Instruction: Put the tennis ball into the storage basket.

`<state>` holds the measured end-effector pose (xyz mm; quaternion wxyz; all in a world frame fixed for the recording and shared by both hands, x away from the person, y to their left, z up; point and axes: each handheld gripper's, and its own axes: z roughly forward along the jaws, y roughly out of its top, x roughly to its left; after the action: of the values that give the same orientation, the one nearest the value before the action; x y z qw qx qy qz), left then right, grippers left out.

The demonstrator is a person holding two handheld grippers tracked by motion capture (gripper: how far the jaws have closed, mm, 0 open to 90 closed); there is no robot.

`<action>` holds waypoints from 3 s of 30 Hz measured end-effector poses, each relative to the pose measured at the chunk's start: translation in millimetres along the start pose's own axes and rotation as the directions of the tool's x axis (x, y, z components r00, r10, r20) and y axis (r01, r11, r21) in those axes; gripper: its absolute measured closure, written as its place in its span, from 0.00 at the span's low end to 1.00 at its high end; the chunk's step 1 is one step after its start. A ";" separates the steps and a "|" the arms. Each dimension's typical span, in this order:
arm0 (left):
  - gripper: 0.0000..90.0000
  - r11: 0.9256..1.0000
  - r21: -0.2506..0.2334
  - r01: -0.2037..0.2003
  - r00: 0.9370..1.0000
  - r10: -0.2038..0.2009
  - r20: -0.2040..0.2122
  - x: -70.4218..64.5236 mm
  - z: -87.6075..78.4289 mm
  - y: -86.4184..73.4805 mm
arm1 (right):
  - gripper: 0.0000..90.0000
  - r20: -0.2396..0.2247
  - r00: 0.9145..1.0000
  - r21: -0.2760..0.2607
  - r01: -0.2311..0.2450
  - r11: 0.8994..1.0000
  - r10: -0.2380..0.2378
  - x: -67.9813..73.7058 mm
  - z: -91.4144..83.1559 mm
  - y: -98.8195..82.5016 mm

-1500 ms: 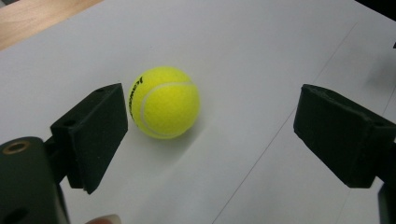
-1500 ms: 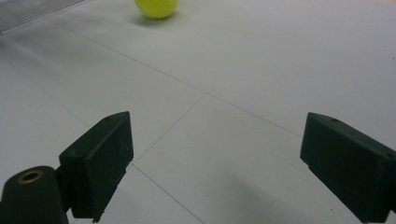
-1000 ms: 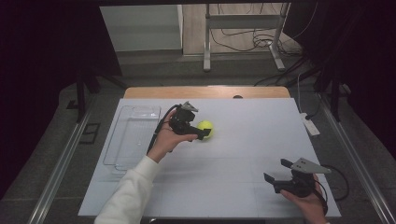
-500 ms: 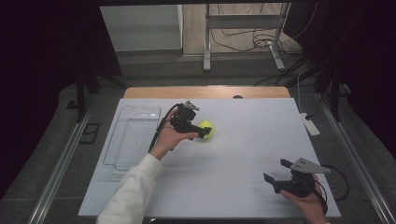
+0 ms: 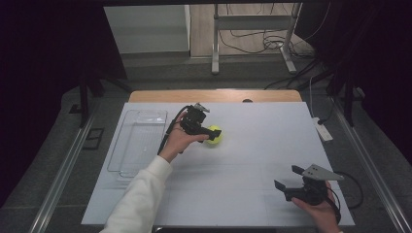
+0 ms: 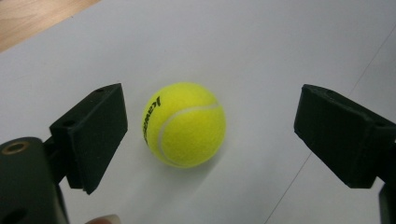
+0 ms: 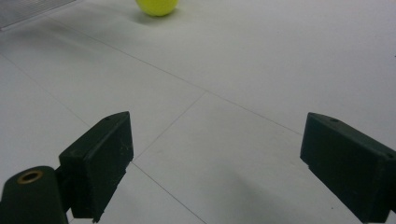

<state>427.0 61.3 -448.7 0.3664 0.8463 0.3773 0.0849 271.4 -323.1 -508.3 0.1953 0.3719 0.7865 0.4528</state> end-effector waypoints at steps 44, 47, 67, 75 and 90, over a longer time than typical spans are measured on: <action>0.07 0.990 0.127 0.061 0.998 -0.060 -0.009 13.6 47.9 -2.6 | 0.11 -0.001 1.000 0.001 -0.002 1.000 0.002 -0.6 -0.3 -0.5; 0.06 0.988 0.135 0.071 0.997 -0.070 -0.011 15.6 50.4 -3.5 | 0.11 -0.001 1.000 0.001 -0.003 1.000 0.003 -0.9 -0.3 -0.7; 0.29 0.987 0.138 0.085 0.996 -0.082 -0.024 15.1 56.5 -4.8 | 0.11 0.000 1.000 -0.001 -0.002 1.000 0.002 -1.4 -1.3 -0.7; 0.31 0.988 0.138 0.074 0.997 -0.071 -0.024 14.9 55.2 -4.8 | 0.11 0.000 1.000 -0.001 -0.003 1.000 0.003 -1.6 -1.2 -0.8; 0.31 0.993 0.110 0.042 0.999 -0.040 -0.025 12.3 38.2 -3.3 | 0.11 0.003 1.000 0.000 -0.003 1.000 0.003 -1.3 -1.6 -0.6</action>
<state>449.8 50.1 -480.0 0.3163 0.8563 0.4028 0.0660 270.9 -325.1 -508.0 0.1959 0.3740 0.7855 0.4525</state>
